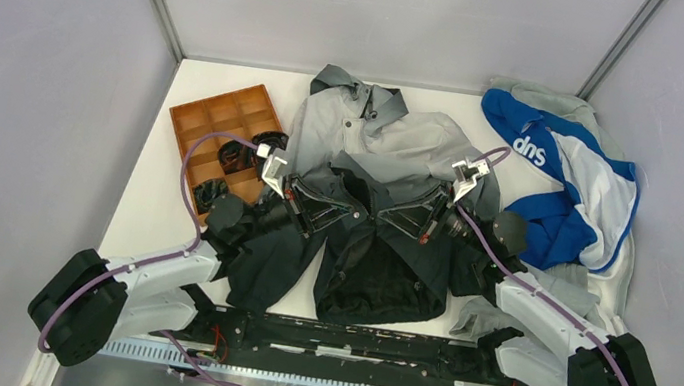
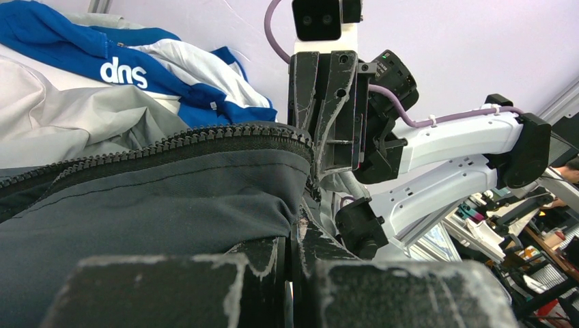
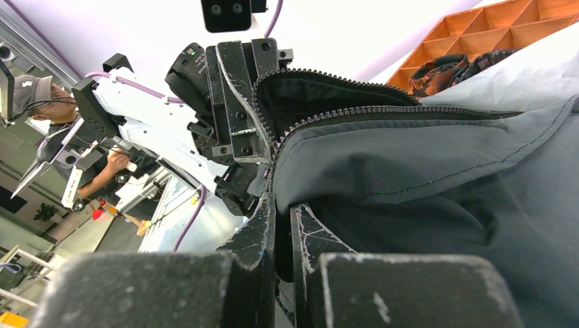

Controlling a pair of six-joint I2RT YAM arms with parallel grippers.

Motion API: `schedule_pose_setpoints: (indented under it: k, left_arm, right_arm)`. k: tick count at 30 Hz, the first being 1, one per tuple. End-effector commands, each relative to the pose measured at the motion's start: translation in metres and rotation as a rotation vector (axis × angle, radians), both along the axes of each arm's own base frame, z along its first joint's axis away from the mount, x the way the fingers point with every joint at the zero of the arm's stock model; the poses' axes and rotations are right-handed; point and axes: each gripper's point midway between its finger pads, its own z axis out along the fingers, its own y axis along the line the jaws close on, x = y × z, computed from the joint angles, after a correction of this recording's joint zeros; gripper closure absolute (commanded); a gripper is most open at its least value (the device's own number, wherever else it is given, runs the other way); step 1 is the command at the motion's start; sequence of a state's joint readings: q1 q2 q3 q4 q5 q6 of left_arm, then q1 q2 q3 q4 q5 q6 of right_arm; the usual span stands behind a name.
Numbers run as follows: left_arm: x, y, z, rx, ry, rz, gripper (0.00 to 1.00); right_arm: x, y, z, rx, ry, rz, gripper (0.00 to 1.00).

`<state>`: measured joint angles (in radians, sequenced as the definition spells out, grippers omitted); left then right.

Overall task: Zip up the jacket
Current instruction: Insert the zipper into the jacket.

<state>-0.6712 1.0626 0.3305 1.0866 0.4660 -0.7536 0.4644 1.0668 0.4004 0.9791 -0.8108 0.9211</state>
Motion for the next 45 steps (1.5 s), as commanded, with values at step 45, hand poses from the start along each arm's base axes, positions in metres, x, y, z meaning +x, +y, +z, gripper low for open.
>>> schedule_pose_setpoints:
  k: [45]
  left_arm:
    - [-0.015, -0.018, 0.006, 0.149, -0.097, -0.126, 0.98]
  right_arm:
    - [0.018, 0.007, 0.017, -0.003, 0.012, -0.035, 1.00]
